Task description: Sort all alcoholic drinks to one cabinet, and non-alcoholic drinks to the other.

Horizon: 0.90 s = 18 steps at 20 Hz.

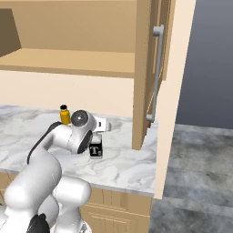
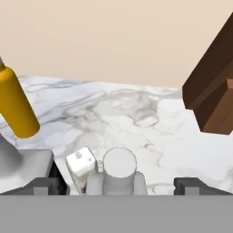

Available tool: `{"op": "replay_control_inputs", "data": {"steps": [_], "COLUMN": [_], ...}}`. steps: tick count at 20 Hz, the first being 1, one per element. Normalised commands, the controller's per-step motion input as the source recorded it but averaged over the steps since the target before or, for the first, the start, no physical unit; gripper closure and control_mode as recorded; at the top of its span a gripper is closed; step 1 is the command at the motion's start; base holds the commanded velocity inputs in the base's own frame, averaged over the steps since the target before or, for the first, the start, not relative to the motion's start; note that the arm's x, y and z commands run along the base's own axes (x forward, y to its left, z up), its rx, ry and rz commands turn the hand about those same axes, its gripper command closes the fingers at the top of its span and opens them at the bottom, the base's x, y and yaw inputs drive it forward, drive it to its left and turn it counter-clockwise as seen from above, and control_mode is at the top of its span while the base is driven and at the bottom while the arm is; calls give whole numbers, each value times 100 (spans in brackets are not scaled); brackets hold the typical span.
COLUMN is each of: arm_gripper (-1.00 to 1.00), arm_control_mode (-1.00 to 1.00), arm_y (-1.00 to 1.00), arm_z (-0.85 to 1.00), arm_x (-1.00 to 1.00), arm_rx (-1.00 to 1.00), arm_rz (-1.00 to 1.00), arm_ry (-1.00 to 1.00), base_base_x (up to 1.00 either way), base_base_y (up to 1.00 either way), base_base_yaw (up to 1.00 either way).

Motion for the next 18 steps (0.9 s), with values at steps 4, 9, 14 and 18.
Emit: {"op": "replay_control_inputs", "data": {"steps": [4, 9, 14, 18], "arm_gripper": [-100, -100, -100, -100], "arm_control_mode": [-100, -100, -100, -100], "arm_y": [4, 0, 0, 0], "arm_z": [-17, -18, -4, 0], "arm_x": [11, 2, 9, 14], "arm_rx": [0, 0, 0, 0], "arm_rz": [1, 2, 2, 4], "arm_ry": [0, 0, 0, 0], "base_base_x": [0, 0, 0, 0], "base_base_y": [0, 0, 0, 0], "base_base_yaw": [0, 0, 0, 0]}}
